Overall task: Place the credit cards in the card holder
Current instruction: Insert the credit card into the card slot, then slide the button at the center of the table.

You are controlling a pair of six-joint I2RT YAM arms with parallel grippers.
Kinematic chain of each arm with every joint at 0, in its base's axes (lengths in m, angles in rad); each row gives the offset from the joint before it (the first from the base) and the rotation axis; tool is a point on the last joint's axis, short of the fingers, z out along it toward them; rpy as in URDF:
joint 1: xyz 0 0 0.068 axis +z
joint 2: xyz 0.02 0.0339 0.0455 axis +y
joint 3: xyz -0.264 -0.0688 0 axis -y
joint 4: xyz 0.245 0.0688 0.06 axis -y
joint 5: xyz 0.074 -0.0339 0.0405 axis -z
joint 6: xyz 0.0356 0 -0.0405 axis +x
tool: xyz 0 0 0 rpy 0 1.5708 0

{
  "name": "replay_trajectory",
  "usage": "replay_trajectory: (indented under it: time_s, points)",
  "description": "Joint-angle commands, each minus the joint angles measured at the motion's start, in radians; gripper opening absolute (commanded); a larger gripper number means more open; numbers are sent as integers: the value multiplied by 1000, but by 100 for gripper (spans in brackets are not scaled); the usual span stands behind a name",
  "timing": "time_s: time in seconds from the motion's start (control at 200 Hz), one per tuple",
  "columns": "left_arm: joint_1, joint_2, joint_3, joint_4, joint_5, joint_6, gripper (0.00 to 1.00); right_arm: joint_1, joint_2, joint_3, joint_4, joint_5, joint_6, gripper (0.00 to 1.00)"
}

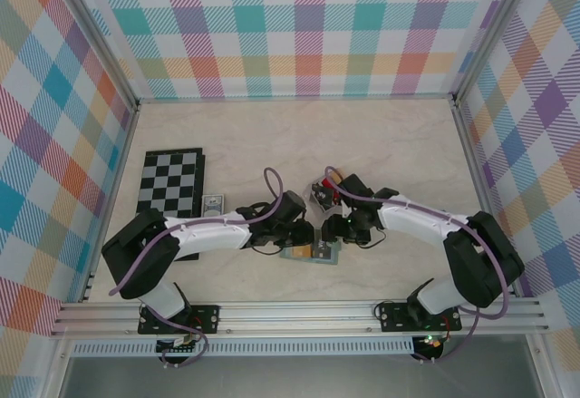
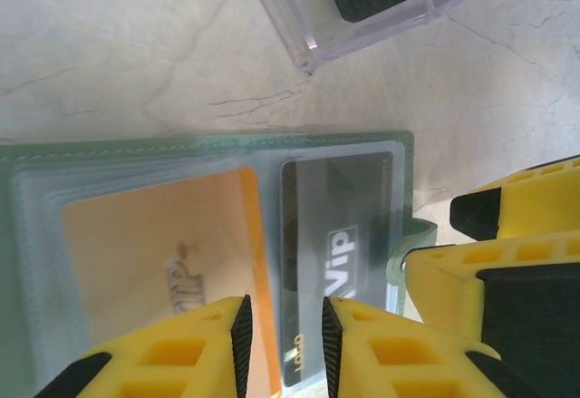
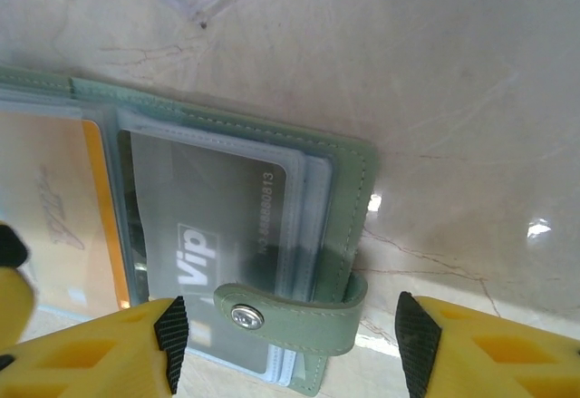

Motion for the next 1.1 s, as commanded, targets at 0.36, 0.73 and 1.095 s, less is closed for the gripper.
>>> replay_trajectory:
  time_s: [0.36, 0.73, 1.095]
  points:
    - [49, 73, -21, -106, -21, 24, 21, 75, 91, 92, -183, 280, 56, 65]
    - [53, 61, -69, -106, -24, 9, 20, 37, 51, 77, -240, 343, 56, 51]
    - [53, 56, -75, -93, -13, 0, 21, 22, 116, 81, -301, 352, 61, 34]
